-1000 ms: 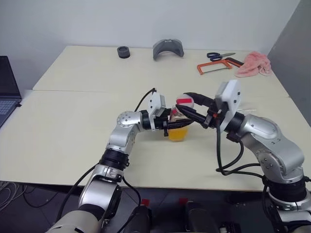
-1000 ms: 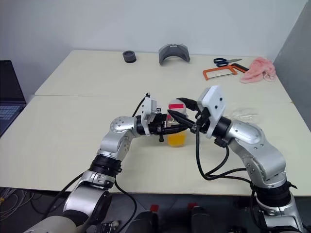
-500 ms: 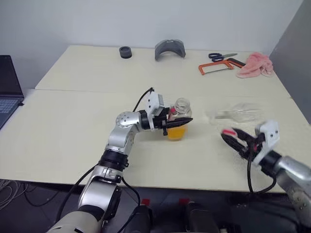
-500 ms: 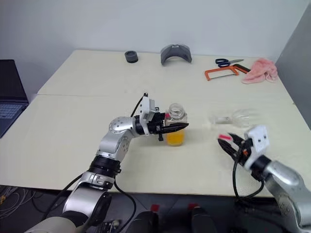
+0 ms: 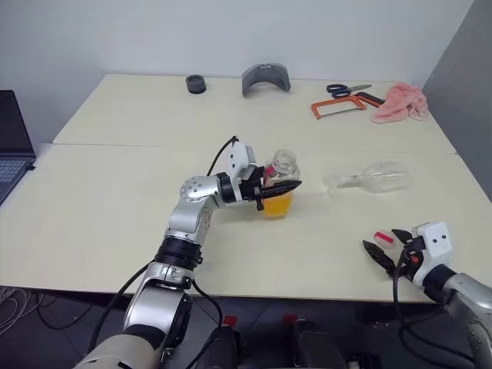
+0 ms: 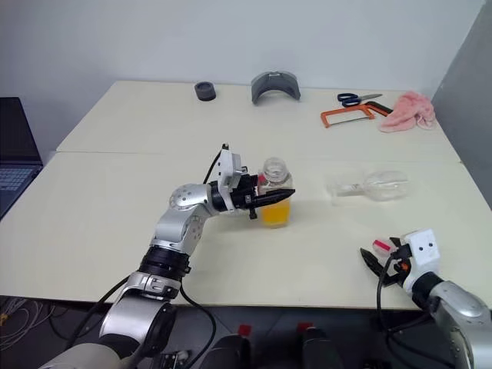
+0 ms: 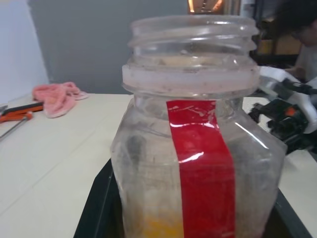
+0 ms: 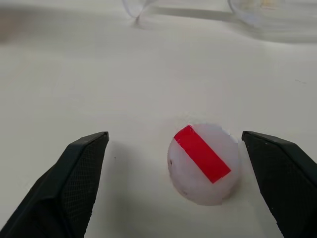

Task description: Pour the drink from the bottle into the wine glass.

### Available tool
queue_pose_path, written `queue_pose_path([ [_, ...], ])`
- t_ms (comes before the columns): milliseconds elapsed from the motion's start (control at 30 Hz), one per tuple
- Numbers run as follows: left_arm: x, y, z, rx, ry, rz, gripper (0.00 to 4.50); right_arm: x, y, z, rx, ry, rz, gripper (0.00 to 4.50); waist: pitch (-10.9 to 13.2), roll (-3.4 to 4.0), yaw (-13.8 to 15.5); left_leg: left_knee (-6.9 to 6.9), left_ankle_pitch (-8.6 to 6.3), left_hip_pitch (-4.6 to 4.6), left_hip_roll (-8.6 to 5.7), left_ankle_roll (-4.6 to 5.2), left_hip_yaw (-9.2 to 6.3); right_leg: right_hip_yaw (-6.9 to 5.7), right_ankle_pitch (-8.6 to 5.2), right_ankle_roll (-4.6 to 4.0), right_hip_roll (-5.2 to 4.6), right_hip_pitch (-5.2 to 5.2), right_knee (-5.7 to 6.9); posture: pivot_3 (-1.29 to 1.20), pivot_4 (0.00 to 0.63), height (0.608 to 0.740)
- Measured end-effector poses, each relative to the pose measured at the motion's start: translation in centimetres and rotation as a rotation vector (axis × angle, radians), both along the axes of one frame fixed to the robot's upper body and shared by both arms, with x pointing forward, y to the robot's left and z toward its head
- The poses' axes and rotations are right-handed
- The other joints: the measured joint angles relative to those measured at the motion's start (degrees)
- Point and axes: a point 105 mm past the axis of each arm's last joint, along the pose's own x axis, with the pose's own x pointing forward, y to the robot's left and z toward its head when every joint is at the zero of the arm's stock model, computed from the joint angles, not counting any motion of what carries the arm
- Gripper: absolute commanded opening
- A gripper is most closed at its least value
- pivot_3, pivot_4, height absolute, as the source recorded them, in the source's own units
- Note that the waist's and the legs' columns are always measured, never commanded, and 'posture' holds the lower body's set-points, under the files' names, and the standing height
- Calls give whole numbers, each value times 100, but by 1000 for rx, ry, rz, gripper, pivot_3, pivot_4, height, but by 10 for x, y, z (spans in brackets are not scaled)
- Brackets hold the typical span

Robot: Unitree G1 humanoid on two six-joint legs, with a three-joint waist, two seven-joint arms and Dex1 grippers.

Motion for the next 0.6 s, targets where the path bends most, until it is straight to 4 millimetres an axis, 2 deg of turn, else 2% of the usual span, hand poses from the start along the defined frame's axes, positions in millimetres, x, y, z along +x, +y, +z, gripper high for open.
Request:
queue_pose_path([
  [100,14,17,2,-29,13,112,1576,0,2,25,-55,-58,72,4500,0,-3,-12,-2,0,0,7,0,-7,-9,0,0,7,1,-2,0,150,740],
  [133,24,29,4,-34,-7,204,1574,3,12,31,-62,-56,137,4500,1,-1,-11,0,0,3,2,0,-3,2,0,0,1,0,2,0,150,740],
  [200,41,52,8,-33,-21,356,1573,11,36,56,-64,-122,252,4500,3,-2,-70,1,0,11,6,1,-6,12,1,2,2,-3,8,0,150,740],
  [233,51,70,15,-47,-41,459,1573,18,59,78,-54,-194,338,4500,5,-6,-105,1,1,16,10,1,-11,7,0,2,5,0,10,0,150,740],
  [333,66,99,26,-89,-60,629,1572,28,108,110,-5,-296,497,4500,3,-10,-110,-1,2,11,9,-1,-13,-11,0,0,8,2,11,0,150,740],
  [467,78,132,19,-126,-26,820,1571,40,165,118,59,-291,639,4500,3,-10,-88,4,8,-12,6,-12,-25,-15,1,-1,-14,-13,9,0,150,740],
  [600,83,159,13,-155,-6,968,1571,50,194,117,56,-272,703,4500,4,-16,-9,8,11,-25,2,-17,-32,-15,2,1,-34,-16,-10,0,150,740],
])
